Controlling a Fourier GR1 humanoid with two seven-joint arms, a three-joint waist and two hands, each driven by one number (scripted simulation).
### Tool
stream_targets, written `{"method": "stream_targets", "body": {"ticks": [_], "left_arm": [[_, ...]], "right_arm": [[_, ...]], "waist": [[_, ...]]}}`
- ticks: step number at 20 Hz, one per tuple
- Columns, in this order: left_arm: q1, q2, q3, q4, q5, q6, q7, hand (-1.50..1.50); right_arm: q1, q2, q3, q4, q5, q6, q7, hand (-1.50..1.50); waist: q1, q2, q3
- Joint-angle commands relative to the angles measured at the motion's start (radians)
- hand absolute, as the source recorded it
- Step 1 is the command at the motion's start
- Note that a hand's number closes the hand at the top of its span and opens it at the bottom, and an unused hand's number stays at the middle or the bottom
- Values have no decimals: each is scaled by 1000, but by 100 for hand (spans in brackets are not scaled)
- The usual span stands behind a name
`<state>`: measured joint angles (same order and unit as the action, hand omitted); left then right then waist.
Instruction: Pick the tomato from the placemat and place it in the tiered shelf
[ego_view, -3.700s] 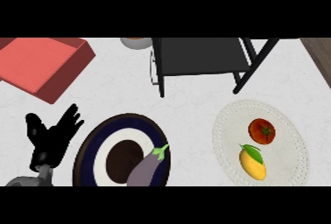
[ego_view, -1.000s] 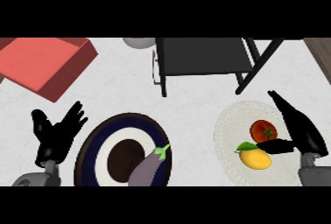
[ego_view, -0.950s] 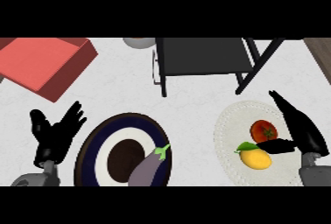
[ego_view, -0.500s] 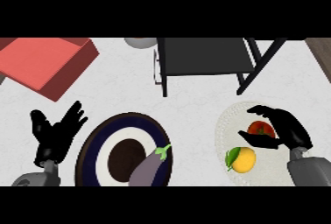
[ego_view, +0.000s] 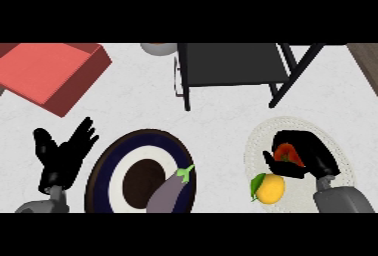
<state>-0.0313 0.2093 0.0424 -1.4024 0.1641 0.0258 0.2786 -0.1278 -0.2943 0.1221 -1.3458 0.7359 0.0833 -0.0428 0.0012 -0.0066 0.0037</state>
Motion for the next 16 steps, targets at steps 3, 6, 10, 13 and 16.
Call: {"method": "stream_targets", "body": {"ticks": [3, 6, 10, 13, 16], "left_arm": [[33, 3, -13, 14, 2, -32, 7, 0], [-48, -5, -13, 63, -1, -22, 29, 0], [-43, -13, -18, 35, -11, -2, 59, 0], [-37, -15, 1, 74, -8, -9, 11, 0], [-32, 23, 30, 60, 8, -30, 26, 0]], "right_arm": [[-121, 256, 223, -80, 118, 93, 338, 150], [-195, 288, 405, -54, 73, 76, 542, 150], [-295, 292, 539, -213, -39, -64, 749, 150], [-385, 293, 545, -362, -28, -81, 873, 150], [-520, 294, 531, -456, 26, -50, 1056, 150]], "waist": [[26, 6, -6], [34, 12, -6], [18, 4, -4], [5, 2, -5], [2, -1, -5]]}}
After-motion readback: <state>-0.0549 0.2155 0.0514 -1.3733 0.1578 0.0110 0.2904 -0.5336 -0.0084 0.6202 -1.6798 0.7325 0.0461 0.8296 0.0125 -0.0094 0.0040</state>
